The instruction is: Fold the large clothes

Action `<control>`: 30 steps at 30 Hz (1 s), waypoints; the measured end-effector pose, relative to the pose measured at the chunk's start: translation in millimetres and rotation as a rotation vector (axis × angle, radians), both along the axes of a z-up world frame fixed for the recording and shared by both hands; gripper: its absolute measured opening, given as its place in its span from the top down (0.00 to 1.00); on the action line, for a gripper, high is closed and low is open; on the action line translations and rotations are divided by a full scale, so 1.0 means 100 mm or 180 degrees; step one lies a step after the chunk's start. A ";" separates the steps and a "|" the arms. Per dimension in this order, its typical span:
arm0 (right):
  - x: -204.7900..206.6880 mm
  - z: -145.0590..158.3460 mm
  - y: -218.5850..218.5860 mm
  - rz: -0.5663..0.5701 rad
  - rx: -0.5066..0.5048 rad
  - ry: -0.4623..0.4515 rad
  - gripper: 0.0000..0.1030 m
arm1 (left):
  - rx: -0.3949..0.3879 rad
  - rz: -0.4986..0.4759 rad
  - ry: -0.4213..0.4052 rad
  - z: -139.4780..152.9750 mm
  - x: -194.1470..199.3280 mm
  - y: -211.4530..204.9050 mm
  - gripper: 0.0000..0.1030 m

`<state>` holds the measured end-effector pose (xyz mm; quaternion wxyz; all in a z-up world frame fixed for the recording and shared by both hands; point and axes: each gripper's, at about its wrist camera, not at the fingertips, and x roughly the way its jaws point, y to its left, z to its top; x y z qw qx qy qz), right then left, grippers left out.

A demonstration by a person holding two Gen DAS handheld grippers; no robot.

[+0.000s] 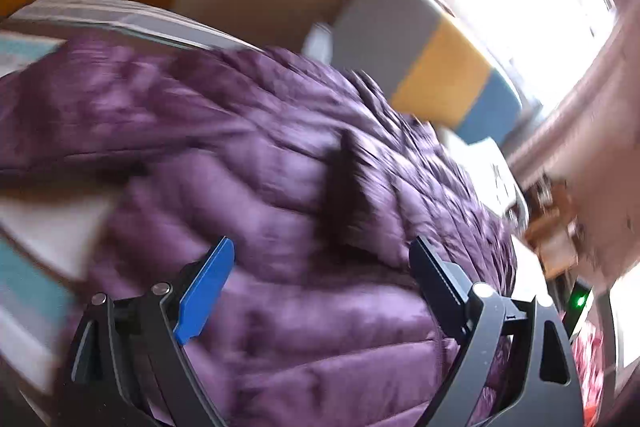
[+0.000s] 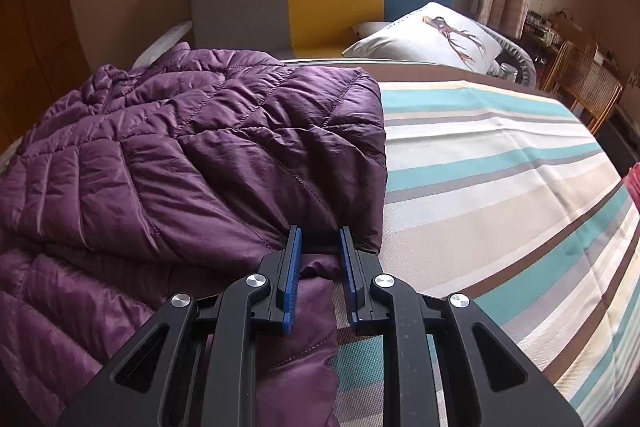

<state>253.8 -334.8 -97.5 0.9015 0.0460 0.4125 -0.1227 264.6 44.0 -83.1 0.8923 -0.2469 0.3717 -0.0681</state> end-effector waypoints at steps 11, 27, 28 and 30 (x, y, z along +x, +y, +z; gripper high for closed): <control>-0.01 0.00 -0.01 0.0000 -0.0026 -0.0019 0.82 | 0.0129 0.1308 0.0124 -0.05 -0.60 1.68 0.14; -0.02 0.02 0.05 -0.0006 -0.0165 -0.0012 0.82 | -0.0531 0.2828 0.0211 -0.47 -1.05 3.12 0.41; -0.02 0.01 0.05 -0.0006 -0.0172 -0.0012 0.82 | -0.0583 0.2889 0.0174 -0.50 -1.04 3.18 0.49; -0.02 0.01 0.05 -0.0008 -0.0178 -0.0014 0.82 | -0.0697 0.3030 0.0152 -0.57 -1.05 3.28 0.66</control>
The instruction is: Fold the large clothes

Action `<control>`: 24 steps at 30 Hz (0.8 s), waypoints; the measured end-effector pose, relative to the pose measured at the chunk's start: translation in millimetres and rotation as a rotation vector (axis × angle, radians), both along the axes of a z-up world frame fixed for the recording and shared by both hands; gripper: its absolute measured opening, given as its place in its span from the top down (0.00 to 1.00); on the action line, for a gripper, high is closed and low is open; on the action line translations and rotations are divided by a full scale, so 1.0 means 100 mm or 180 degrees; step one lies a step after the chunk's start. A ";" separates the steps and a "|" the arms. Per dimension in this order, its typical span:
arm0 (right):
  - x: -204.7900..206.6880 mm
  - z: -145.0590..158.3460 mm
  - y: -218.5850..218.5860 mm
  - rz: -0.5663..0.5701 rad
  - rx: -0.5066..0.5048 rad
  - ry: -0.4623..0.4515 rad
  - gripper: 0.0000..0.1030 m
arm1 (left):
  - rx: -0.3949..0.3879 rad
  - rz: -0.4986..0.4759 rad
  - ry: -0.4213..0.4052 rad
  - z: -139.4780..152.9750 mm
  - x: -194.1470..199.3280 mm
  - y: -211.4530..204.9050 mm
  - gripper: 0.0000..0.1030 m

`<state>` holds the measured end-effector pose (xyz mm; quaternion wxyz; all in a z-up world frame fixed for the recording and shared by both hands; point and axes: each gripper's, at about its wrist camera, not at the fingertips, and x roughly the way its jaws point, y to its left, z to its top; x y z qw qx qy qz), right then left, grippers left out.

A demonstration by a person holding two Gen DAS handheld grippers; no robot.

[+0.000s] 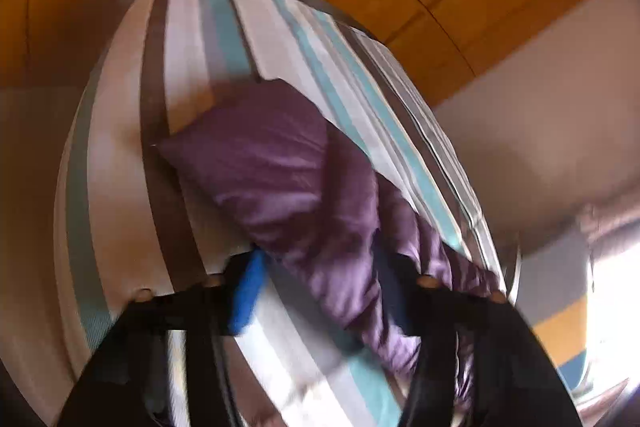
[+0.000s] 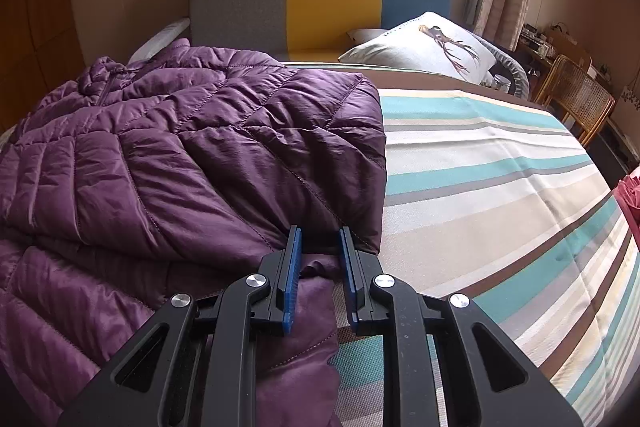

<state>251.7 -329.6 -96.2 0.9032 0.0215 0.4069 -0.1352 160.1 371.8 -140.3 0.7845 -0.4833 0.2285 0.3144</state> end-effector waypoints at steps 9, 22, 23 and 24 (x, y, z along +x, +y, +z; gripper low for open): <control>0.00 0.00 0.01 0.0000 -0.0007 -0.0002 0.82 | 0.0304 0.0054 0.0043 0.16 0.11 -0.15 0.94; -0.01 0.00 -0.02 -0.0006 0.0044 -0.0033 0.82 | 0.2049 -0.1315 -0.0351 1.18 0.65 -1.87 0.94; -0.01 0.00 -0.02 -0.0006 0.0052 -0.0036 0.82 | 0.2099 -0.1441 -0.0362 1.20 0.70 -2.01 0.94; -0.01 0.00 -0.03 -0.0006 0.0058 -0.0039 0.82 | 0.2113 -0.1517 -0.0364 1.20 0.74 -2.10 0.94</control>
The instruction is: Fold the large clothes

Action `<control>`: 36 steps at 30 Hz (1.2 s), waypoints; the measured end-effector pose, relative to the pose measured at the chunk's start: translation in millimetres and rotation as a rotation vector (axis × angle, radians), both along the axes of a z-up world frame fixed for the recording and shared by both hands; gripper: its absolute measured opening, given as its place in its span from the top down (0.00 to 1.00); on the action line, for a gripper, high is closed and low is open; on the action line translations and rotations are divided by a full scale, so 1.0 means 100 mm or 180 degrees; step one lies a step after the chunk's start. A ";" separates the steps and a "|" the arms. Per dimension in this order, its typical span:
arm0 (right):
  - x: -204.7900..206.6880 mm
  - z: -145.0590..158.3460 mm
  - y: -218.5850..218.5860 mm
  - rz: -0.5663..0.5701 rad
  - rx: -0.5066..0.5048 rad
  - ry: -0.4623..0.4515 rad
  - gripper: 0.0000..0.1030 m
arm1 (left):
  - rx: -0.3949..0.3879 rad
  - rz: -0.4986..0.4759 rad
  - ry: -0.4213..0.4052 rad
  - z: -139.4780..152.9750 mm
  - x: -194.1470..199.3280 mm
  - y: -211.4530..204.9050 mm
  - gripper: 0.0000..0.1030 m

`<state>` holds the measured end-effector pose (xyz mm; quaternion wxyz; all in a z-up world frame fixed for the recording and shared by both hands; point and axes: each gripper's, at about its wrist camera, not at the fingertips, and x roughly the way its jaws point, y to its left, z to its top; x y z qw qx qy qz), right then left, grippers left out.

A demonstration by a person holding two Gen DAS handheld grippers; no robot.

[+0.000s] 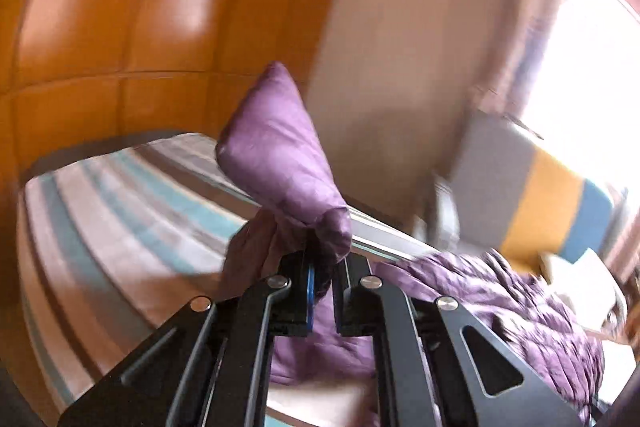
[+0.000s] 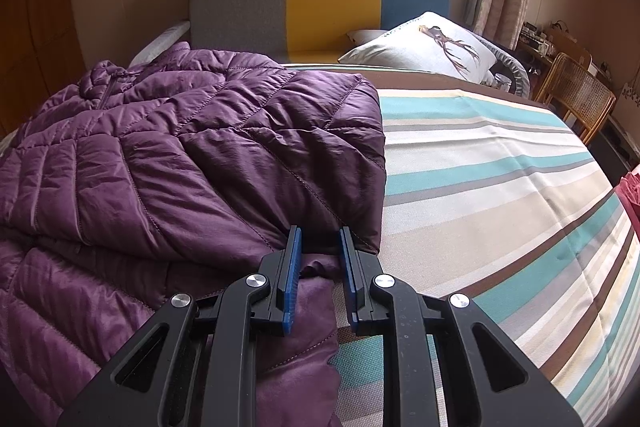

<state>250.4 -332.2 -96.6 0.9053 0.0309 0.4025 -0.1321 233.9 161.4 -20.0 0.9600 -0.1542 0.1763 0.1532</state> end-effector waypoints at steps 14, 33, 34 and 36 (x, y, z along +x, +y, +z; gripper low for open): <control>-0.01 0.00 -0.02 0.0001 0.0044 -0.0020 0.82 | 0.0382 -0.0903 0.0333 -0.11 0.11 -1.46 0.94; 0.00 0.00 -0.02 0.0001 0.0050 -0.0022 0.82 | 0.0801 -0.1788 0.0467 -0.06 0.02 -2.72 0.94; -0.01 0.00 -0.02 0.0002 0.0049 -0.0022 0.82 | 0.0788 -0.1808 0.0484 -0.06 0.03 -2.75 0.94; -0.01 0.01 -0.03 0.0002 0.0052 -0.0022 0.82 | 0.0767 -0.1849 0.0507 -0.08 0.06 -2.82 0.94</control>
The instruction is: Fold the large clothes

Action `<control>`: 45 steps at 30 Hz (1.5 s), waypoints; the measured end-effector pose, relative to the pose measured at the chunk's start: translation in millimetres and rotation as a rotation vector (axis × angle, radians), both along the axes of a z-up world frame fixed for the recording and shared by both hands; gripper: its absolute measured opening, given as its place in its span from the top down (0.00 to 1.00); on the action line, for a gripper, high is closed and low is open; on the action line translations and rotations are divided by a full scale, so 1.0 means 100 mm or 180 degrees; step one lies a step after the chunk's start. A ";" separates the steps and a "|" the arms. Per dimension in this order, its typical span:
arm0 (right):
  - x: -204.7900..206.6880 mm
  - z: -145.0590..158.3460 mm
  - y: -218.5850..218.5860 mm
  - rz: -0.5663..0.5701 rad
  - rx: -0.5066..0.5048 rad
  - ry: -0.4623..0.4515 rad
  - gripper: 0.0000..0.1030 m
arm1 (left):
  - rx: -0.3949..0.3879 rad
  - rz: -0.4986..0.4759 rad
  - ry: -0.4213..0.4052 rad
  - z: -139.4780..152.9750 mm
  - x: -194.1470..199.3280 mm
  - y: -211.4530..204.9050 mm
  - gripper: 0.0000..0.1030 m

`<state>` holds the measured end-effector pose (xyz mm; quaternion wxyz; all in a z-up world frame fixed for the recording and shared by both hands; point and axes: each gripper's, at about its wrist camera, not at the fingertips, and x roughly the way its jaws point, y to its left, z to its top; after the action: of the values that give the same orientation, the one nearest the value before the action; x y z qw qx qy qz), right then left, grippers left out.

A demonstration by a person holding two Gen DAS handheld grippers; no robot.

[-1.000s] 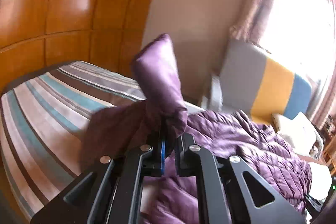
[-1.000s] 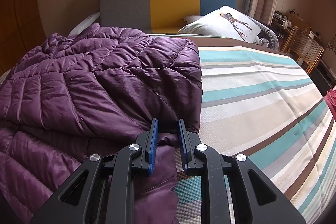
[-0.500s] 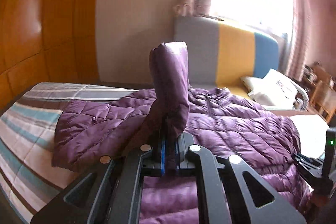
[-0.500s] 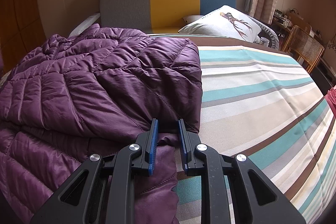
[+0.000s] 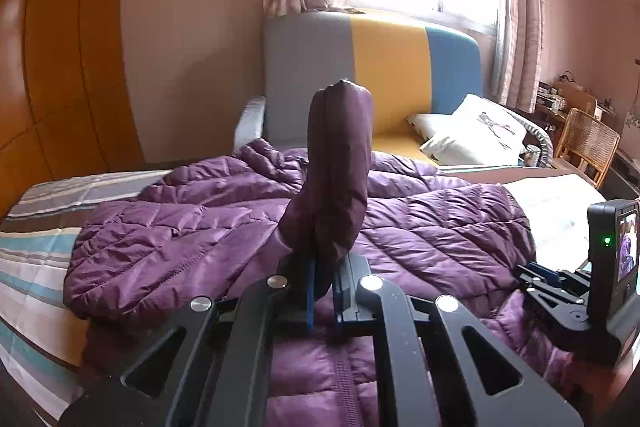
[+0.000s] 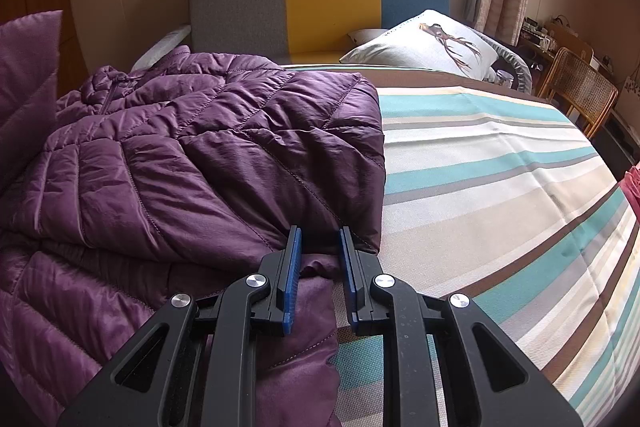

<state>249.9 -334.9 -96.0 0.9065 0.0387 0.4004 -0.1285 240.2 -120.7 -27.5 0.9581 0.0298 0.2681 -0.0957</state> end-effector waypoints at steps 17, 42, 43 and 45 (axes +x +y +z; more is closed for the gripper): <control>0.02 0.00 0.00 0.0004 0.0038 -0.0008 0.82 | 0.0052 -0.0448 0.0479 -0.38 0.37 -0.62 0.54; 0.04 0.60 0.37 0.0536 0.0703 -0.0469 0.26 | -0.0183 0.0710 0.0995 -0.65 0.22 1.65 0.24; 0.11 0.60 0.42 0.0600 0.0793 -0.0424 0.32 | -0.0209 0.0770 0.1070 -0.69 0.30 1.70 0.24; 0.25 0.54 0.48 0.0601 0.0908 -0.0253 0.37 | -0.0247 0.0892 0.1132 -0.73 0.43 1.79 0.24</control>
<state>275.0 -286.7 -42.2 0.9149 0.1343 0.3802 0.0170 283.7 58.7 -100.1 0.9002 -0.0619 0.4304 0.0243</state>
